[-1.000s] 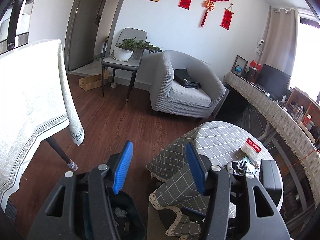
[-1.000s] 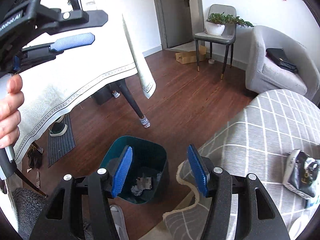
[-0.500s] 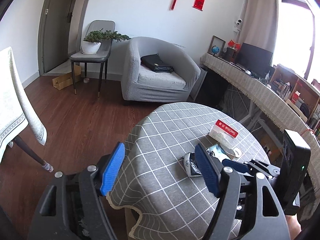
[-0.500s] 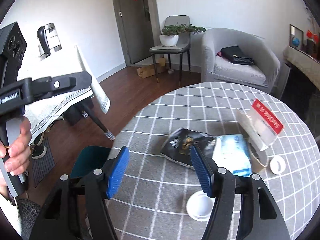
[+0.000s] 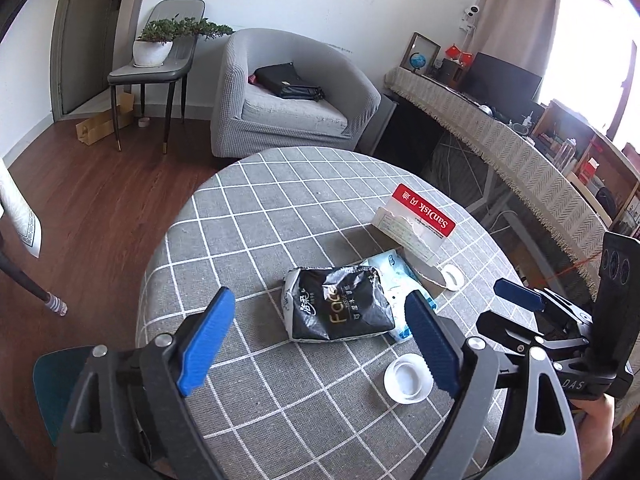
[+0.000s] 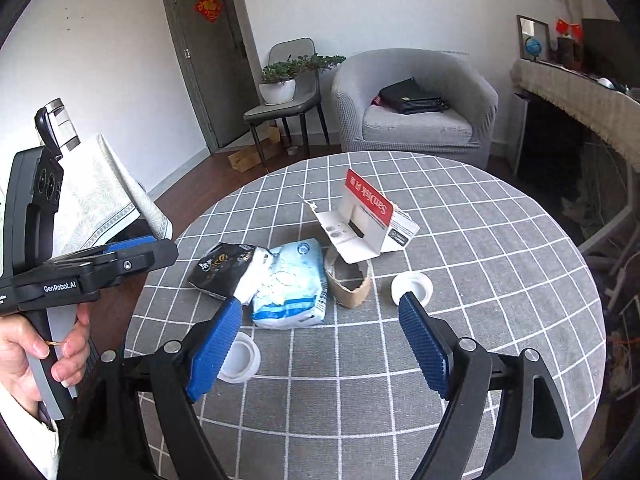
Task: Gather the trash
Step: 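Close the left gripper on the black snack bag, then grasp the white plastic lid with the right gripper while the left gripper holds the bag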
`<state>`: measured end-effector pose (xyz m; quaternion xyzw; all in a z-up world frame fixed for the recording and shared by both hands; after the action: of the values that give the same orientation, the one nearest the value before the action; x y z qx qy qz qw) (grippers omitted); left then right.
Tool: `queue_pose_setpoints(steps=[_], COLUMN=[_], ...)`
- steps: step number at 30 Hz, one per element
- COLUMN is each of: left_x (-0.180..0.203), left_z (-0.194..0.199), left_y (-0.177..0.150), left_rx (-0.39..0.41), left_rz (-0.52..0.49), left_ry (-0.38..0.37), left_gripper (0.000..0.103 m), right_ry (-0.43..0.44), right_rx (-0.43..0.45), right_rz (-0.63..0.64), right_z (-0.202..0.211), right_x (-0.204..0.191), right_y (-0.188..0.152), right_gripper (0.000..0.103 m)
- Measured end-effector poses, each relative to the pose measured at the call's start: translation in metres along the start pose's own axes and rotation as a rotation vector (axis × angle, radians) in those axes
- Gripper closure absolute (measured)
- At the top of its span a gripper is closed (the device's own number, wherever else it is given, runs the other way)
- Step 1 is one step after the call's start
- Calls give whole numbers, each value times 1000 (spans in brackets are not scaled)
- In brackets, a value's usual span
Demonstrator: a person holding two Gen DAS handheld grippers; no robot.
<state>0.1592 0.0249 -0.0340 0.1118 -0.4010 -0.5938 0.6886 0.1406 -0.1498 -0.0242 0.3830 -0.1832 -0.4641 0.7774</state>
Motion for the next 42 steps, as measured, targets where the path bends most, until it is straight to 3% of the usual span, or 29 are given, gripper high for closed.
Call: queue_pose_setpoints(steps=[4,11,20,24,28,35,42], left_x=[3,4,16,20,20,15,6], left_z=[-16,-34,-55,-57,-56,-36,-18], left_y=[-4,-5,-12,-13,-13,-12,-17], left_rx=[-11,-20,-47,-41,-40,5,35], left_rz=[27,39,-18,-32,-35,-35,-68], left_ry=[-24,20,93,124,115,101,142], left_gripper=[12,12,12,26,30,31,31], right_ry=[5,33,77,102,112,110,108], right_rx=[-5,-1,-12,-47,-90,-115,-129], right_rz=[-42,-78,-94,-77,-24,47,126], right_z=[2,10,12,5,-2,-8,-15], right_x=[10,22,19,11,-1,-28,-55], right_y=[-9,-19,-28,-34,-41,-44,-35], right_gripper=[21,21,21,21,21,33,43])
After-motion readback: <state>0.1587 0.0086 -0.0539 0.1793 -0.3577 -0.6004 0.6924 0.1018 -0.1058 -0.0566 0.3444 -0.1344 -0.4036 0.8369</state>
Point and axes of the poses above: each gripper's, at about its wrist camera, not at the fingertips, and z roughly against the way its jaws point, x to its right, y to its top, the point moved 4 cm from there along -z, roughly the way its jaws point, and after that the axes turned 10 degrees about z, right-handed, at the moved point
